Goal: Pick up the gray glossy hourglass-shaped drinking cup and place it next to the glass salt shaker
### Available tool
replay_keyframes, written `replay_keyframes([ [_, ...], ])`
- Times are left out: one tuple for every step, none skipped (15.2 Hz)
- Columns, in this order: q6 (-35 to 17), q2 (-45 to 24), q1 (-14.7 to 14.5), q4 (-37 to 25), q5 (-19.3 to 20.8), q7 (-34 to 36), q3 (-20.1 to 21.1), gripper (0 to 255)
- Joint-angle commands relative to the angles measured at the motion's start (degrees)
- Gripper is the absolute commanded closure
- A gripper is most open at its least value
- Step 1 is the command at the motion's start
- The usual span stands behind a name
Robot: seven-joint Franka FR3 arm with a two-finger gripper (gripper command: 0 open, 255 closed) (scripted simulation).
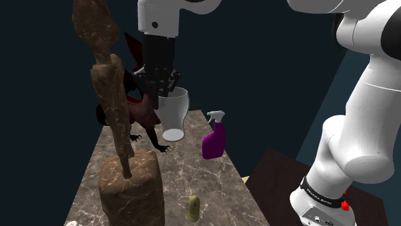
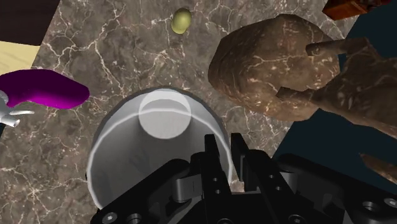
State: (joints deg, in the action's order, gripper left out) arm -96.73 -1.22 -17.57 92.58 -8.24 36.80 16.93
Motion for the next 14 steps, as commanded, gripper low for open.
replay_keyframes([
  [-0.44, -0.92, -1.4, -0.87, 0.45, 2.82, 1.32, 255],
  [-0.55, -1.56, -2.17, -1.58, 0.78, 4.27, 1.99, 255],
  [-0.63, -2.27, -2.94, -2.37, 1.14, 5.73, 2.67, 255],
  [-0.68, -3.05, -3.74, -3.24, 1.55, 7.2, 3.32, 255],
  [-0.71, -3.89, -4.58, -4.19, 2.0, 8.68, 3.95, 255],
  [-0.71, -4.8, -5.43, -5.23, 2.5, 10.17, 4.59, 255],
  [-0.67, -5.79, -6.3, -6.36, 3.05, 11.66, 5.21, 255],
  [-0.59, -6.84, -7.23, -7.59, 3.65, 13.16, 5.79, 255],
  [-0.47, -7.97, -8.2, -8.92, 4.29, 14.65, 6.34, 255],
  [-0.3, -9.18, -9.2, -10.35, 4.99, 16.15, 6.87, 255],
  [-0.08, -10.45, -10.25, -11.89, 5.73, 17.64, 7.37, 255],
  [0.2, -11.81, -11.37, -13.56, 6.51, 19.12, 7.83, 255],
  [0.55, -13.24, -12.56, -15.36, 7.34, 20.59, 8.23, 255],
  [0.96, -14.77, -13.78, -17.3, 8.21, 22.05, 8.62, 255],
])
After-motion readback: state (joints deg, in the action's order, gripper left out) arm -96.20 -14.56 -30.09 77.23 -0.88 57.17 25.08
